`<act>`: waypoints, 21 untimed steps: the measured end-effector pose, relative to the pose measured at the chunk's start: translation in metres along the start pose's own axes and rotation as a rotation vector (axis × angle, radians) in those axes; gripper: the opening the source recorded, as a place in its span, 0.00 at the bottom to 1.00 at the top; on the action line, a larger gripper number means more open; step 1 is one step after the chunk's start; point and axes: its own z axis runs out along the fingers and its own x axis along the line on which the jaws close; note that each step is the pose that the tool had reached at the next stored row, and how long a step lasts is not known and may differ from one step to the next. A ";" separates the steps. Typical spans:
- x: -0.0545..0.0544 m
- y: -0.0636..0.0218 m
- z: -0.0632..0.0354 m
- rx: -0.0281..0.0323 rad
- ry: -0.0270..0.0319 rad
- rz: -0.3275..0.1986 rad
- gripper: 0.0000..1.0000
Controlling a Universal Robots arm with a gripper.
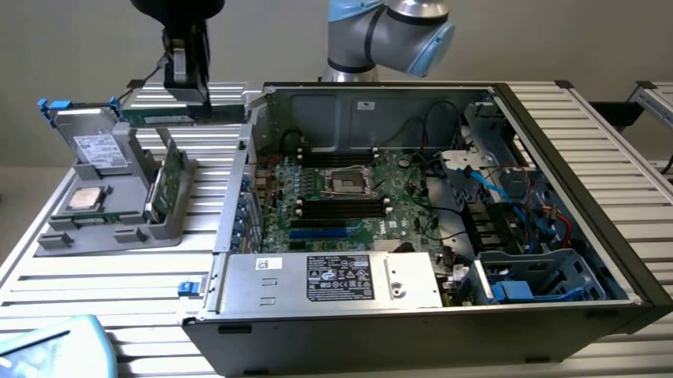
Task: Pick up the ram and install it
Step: 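Pick up the ram and move it above insertion slot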
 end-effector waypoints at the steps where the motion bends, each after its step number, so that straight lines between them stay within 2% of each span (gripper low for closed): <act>1: 0.001 -0.0041 -0.0006 -0.0013 -0.0001 0.000 0.13; 21: 0.016 -0.0930 -0.0139 -0.0018 -0.0027 0.000 0.13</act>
